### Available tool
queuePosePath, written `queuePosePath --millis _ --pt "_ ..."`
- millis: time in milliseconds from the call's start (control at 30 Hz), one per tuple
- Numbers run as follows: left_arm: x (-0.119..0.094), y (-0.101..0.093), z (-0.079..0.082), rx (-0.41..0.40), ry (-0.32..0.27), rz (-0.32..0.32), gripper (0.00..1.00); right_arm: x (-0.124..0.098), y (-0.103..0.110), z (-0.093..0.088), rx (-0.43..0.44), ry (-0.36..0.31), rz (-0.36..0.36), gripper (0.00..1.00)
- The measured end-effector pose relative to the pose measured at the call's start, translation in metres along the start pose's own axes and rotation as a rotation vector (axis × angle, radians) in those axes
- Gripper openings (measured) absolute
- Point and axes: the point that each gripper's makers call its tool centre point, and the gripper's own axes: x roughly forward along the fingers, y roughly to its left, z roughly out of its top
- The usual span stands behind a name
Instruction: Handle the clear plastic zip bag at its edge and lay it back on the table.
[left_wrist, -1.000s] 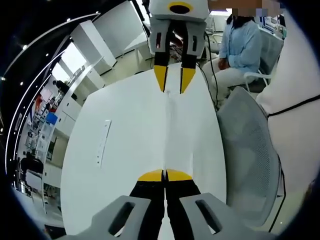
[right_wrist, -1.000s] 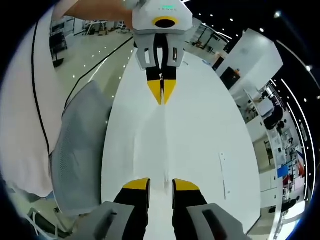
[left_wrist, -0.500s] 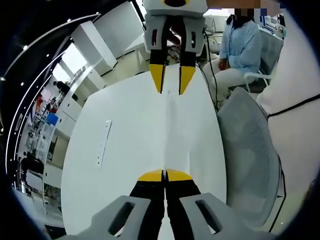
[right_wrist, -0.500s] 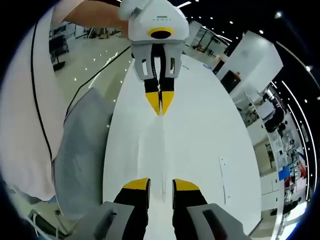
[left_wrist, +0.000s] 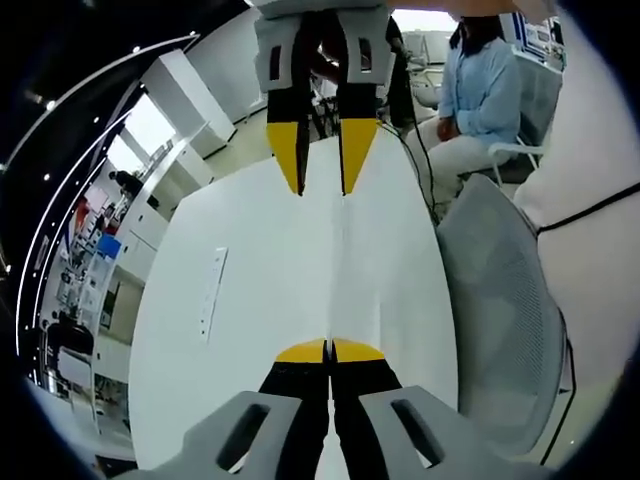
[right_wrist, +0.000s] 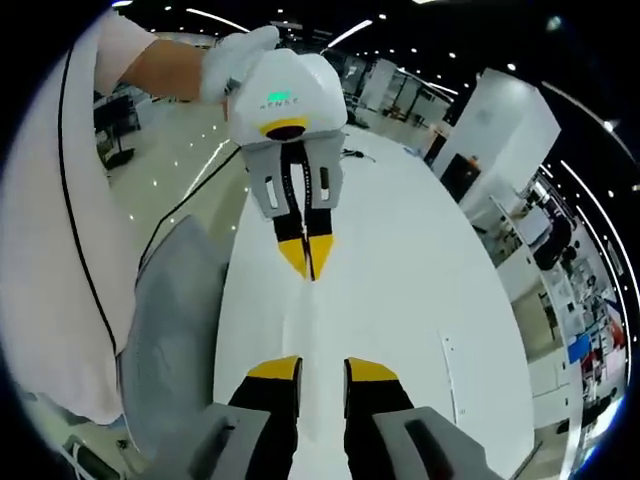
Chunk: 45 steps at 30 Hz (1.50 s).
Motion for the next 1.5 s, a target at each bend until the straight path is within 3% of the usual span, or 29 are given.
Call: queuePosePath --millis 1500 --pt "-0.003 0.000 0.015 0.026 -0.028 0.017 0.00 0.039 0.006 -0.012 0.010 0.050 0.053 0.12"
